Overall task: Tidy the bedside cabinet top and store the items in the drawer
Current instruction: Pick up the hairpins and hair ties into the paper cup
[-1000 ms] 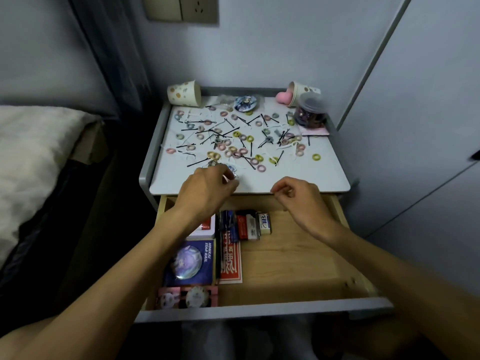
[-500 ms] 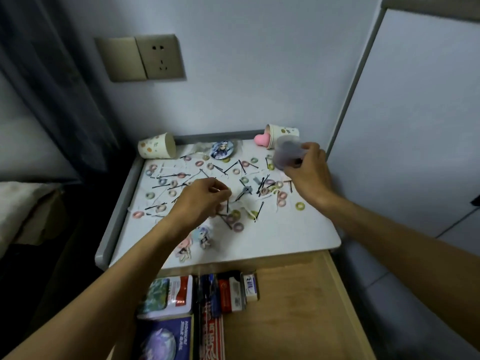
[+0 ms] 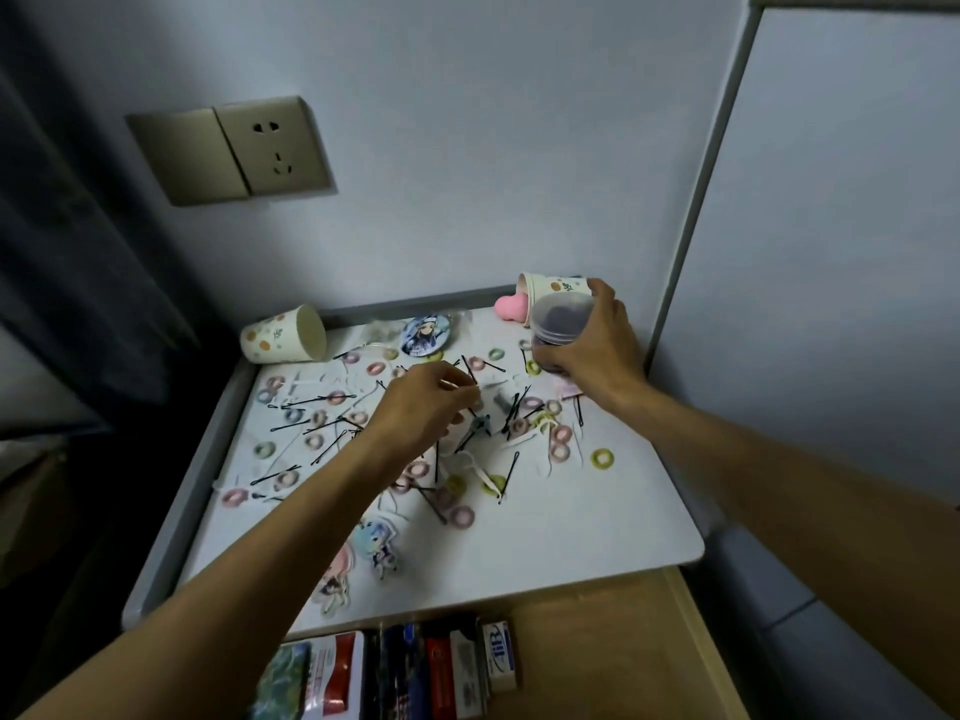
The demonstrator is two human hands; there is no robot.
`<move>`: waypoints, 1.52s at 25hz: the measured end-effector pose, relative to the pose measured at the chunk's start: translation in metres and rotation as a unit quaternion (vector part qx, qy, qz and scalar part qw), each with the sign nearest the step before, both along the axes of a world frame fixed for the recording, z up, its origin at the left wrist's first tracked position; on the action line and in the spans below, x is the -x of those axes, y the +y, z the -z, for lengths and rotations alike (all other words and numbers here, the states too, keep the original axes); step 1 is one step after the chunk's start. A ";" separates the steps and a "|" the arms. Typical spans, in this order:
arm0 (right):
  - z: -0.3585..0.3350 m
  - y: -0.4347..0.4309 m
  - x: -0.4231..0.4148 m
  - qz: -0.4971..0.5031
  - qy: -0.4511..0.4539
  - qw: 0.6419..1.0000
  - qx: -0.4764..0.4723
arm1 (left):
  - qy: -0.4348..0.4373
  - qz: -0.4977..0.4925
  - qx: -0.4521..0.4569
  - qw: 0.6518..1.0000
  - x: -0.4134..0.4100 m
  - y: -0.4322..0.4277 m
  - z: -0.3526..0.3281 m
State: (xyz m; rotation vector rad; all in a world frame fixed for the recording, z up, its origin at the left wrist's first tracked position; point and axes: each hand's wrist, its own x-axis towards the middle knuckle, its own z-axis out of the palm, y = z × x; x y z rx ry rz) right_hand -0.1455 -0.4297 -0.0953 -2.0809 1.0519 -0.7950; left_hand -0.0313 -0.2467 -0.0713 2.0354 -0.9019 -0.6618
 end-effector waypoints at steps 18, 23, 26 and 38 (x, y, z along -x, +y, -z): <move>-0.006 0.025 -0.016 -0.122 -0.094 0.987 -0.039 | -0.294 0.016 -0.180 0.939 -0.124 -0.085 0.023; -0.009 0.035 -0.015 -0.124 -0.107 0.986 -0.038 | -0.273 -0.024 -0.122 0.954 -0.122 -0.087 0.026; -0.017 0.045 -0.009 -0.131 -0.123 0.983 -0.048 | -0.246 -0.065 -0.059 0.965 -0.115 -0.083 0.023; -0.057 0.192 0.056 -0.249 -0.115 0.943 -0.190 | 0.360 -0.151 0.211 0.896 0.022 0.138 -0.069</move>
